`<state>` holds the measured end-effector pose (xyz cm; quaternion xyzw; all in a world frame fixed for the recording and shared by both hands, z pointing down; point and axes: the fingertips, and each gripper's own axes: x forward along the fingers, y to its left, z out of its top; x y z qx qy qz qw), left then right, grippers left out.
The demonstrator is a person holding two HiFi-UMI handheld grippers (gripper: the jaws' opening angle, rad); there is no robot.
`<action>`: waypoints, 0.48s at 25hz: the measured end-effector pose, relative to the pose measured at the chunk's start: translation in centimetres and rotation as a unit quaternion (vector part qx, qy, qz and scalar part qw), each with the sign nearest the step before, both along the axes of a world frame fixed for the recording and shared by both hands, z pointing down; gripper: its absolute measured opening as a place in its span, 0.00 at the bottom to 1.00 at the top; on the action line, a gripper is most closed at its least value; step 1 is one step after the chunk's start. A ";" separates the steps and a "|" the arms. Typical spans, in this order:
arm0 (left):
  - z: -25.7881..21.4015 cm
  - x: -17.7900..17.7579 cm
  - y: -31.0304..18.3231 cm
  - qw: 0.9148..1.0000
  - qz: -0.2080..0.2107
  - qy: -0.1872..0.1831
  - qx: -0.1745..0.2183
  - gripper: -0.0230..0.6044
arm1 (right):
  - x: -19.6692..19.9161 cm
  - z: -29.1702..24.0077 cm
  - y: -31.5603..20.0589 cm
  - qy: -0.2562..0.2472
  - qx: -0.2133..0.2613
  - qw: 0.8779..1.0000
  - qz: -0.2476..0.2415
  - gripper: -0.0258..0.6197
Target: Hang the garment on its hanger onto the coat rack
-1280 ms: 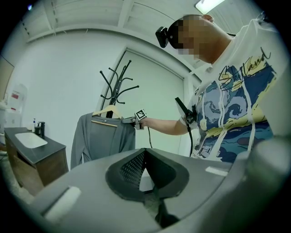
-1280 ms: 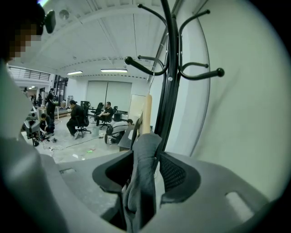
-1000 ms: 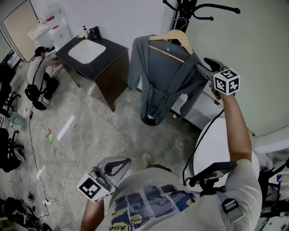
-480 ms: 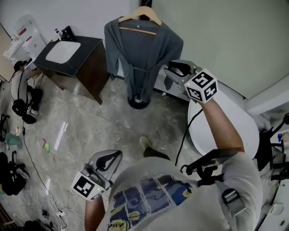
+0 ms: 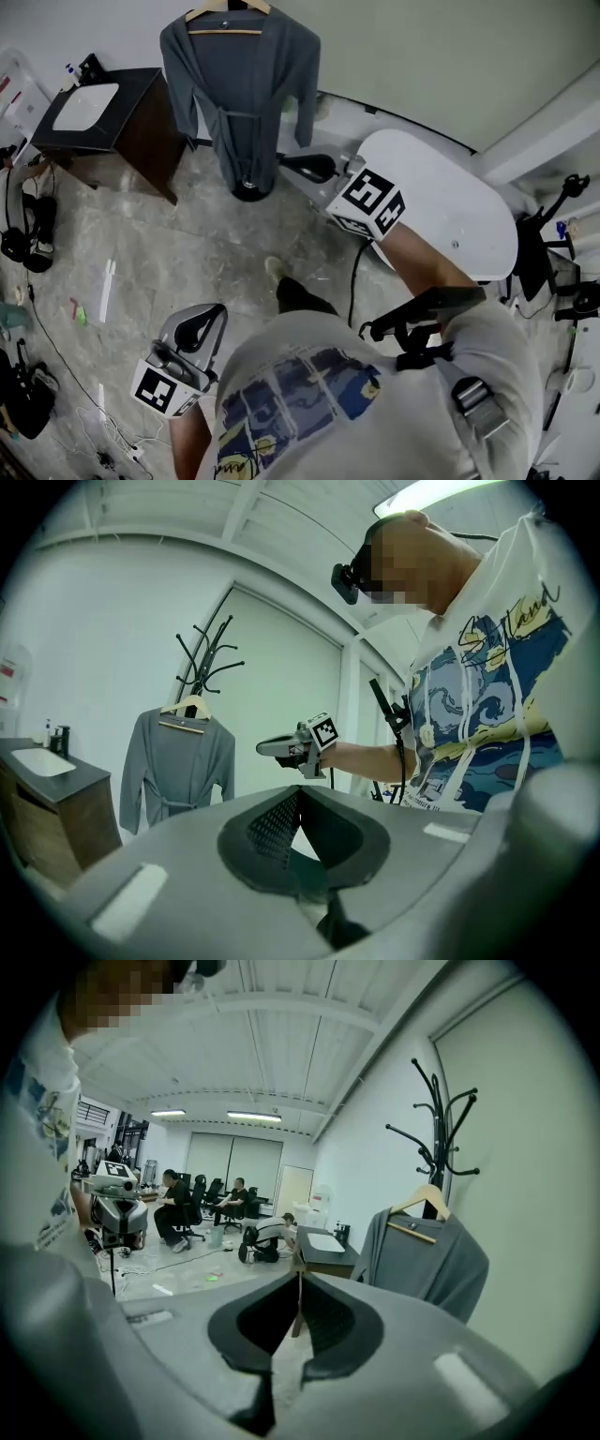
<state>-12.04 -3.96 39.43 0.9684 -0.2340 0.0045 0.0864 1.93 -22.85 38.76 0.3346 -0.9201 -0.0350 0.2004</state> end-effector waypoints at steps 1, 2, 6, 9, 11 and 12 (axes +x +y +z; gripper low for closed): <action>0.1 0.1 0.4 1.000 0.001 0.000 -0.001 0.04 | -0.4 0.2 0.9 -0.001 -0.003 1.000 -0.005 0.05; 0.2 0.2 0.8 1.000 0.001 0.000 -0.001 0.04 | -0.8 0.4 1.8 -0.002 -0.004 1.000 -0.010 0.05; 0.5 0.6 2.4 1.000 0.002 0.001 0.000 0.04 | -2.1 1.0 5.2 -0.011 -0.014 0.999 -0.028 0.04; 0.5 0.9 3.1 1.000 0.005 -0.001 -0.001 0.04 | -2.8 1.6 7.4 -0.016 -0.025 0.999 -0.038 0.04; 0.6 1.1 3.3 1.000 0.006 -0.005 -0.002 0.04 | -3.2 2.0 8.5 -0.018 -0.031 0.998 -0.046 0.04; 0.6 1.2 3.5 1.000 0.006 -0.007 -0.002 0.04 | -3.4 2.2 9.1 -0.018 -0.034 0.998 -0.050 0.04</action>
